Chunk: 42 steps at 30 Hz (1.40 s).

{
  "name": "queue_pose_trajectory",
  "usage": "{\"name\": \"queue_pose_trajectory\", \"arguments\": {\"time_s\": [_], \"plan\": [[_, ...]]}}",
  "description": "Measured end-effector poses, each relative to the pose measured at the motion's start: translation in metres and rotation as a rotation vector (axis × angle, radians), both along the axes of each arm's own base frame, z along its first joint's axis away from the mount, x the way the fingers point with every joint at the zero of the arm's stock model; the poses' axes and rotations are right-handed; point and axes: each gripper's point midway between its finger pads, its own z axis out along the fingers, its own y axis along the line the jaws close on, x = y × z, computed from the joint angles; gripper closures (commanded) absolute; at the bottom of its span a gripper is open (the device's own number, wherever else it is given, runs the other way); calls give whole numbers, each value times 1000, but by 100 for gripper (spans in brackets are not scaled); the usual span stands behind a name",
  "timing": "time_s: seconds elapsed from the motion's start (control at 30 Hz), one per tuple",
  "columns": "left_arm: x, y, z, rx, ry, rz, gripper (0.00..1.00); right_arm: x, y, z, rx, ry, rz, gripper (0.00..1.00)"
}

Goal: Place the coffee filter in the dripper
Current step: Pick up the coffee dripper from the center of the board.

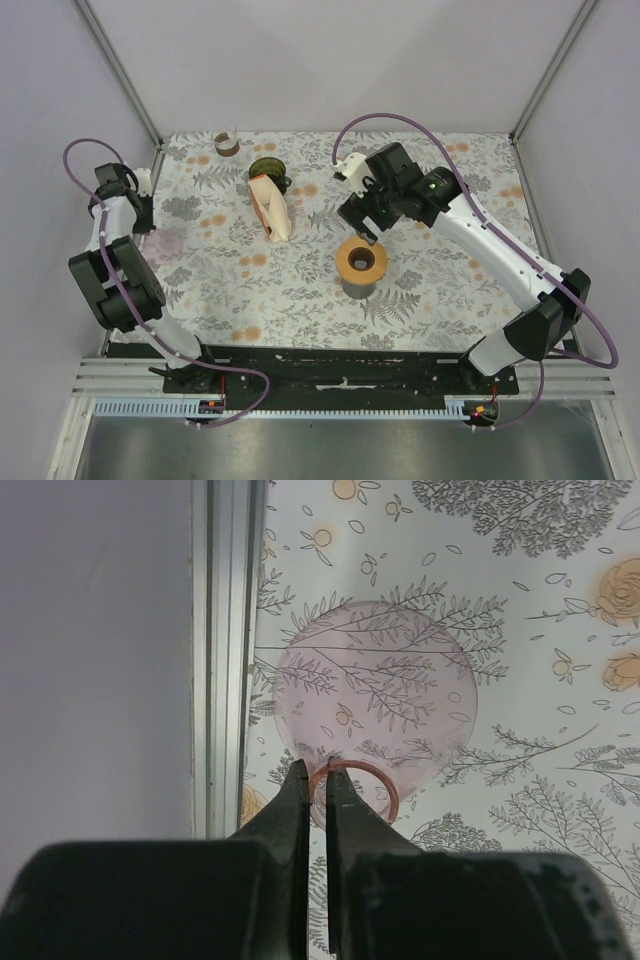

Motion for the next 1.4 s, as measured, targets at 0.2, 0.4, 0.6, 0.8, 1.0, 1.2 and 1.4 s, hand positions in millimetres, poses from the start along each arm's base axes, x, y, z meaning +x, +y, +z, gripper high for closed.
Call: {"name": "queue_pose_trajectory", "arguments": {"time_s": [0.2, 0.4, 0.6, 0.8, 1.0, 1.2, 1.4], "plan": [[-3, -18, 18, -58, -57, -34, 98, -1, 0, 4, 9, -10, 2, 2], [-4, -49, 101, -114, -247, -109, 98, -14, 16, 29, 62, -91, 70, 2], [-4, -106, 202, -249, -452, -311, 98, -29, 43, 53, 162, -245, 185, 2], [-35, -218, 271, -410, -549, -646, 98, -56, 64, 83, 367, -517, 354, 2], [-87, -310, 325, -587, -591, -974, 98, -72, 77, 121, 596, -863, 490, 2], [-131, -346, 347, -719, -587, -1148, 98, -68, 87, 159, 666, -1126, 529, 2], [-162, -363, 355, -816, -569, -1228, 98, -65, 102, 176, 713, -1196, 562, 3]]}}
